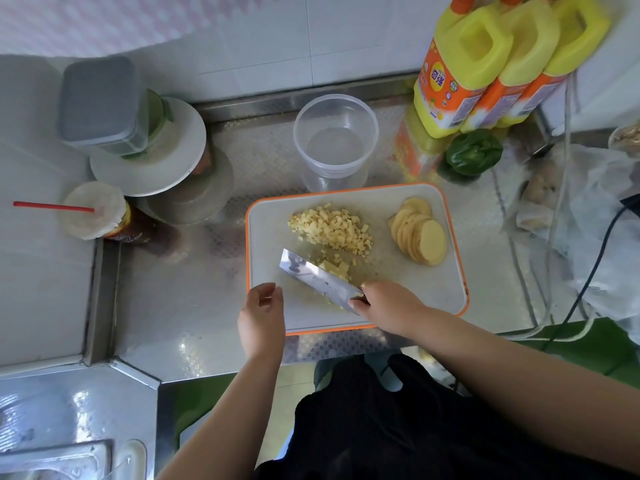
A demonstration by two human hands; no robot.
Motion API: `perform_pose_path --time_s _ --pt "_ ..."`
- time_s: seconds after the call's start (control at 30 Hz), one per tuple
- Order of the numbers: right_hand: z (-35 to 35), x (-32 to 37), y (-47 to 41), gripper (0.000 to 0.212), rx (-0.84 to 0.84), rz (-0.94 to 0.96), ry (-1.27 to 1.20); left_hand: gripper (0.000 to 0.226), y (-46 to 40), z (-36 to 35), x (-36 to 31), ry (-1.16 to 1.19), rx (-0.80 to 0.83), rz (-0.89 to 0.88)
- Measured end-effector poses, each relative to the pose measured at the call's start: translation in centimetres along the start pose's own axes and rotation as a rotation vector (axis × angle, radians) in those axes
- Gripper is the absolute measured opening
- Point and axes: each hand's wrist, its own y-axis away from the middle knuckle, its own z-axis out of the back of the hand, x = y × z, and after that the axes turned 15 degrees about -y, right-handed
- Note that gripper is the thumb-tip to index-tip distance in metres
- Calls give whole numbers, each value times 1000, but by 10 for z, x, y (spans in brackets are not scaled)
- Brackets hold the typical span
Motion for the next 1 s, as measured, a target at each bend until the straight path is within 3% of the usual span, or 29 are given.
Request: perform_pose_path --time_s 0.27,0.57,0.77,0.83,0.93,1.0 --pt "28 -1 -14 37 213 83 274 9 -8 4 -10 57 -105 -9" --pt "73 7 -46 30 -17 63 302 14 -18 0 -31 74 -66 -55" --pt "70 15 -36 28 -75 106 321 11 -25 4 -47 85 -66 -126" --pt "72 18 -28 27 -121 134 328 11 -24 11 -56 82 -138 -249" --pt "71 21 -16 33 -188 125 274 13 -27 22 -69 49 -267 -574" --pt "70 22 -9 35 -196 97 191 20 -28 25 -77 -84 -261 -807"
